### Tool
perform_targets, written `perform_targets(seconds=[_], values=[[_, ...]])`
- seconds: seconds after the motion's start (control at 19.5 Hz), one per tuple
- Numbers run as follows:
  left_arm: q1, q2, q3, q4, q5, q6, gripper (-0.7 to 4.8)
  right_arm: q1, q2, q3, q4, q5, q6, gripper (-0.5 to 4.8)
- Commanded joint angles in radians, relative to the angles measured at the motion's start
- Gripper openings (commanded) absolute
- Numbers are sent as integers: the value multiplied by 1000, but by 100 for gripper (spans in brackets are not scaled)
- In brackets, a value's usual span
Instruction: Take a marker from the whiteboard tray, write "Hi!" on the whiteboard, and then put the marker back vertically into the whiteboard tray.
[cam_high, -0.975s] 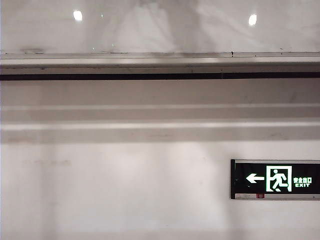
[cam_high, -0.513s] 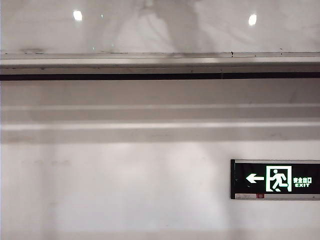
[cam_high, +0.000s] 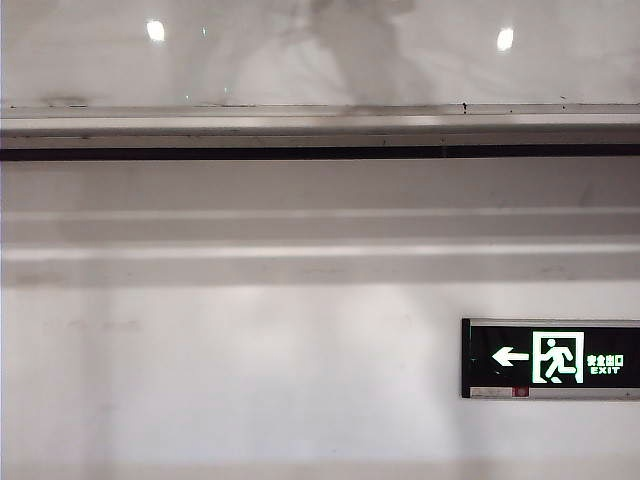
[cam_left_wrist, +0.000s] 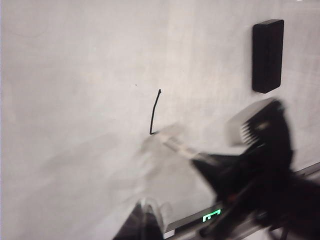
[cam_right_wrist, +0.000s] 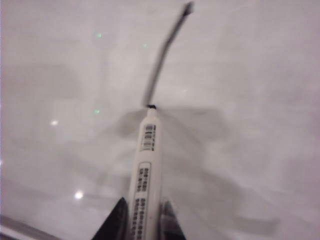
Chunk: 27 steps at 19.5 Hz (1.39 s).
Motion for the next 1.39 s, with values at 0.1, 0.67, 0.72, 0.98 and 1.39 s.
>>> perform_targets(seconds=[0.1,0.67,0.72,0.98,1.39], values=[[0,-4,4,10,5,3,-6,13,-62,8,69,-4,-4,-1],[0,-4,4,6,121,4,-6,-18,-55,6,82,-82,-4,-1],[0,-4,4,5,121,4,-6,-24,-55,6,82,-83,-4,-1],[0,-4,4,2,121,3,-6,-26,-52,6,82,-91,-4,-1],[0,-6,4,-9,121,3,-6,-27,-29,6,80,-121,-3,-1]])
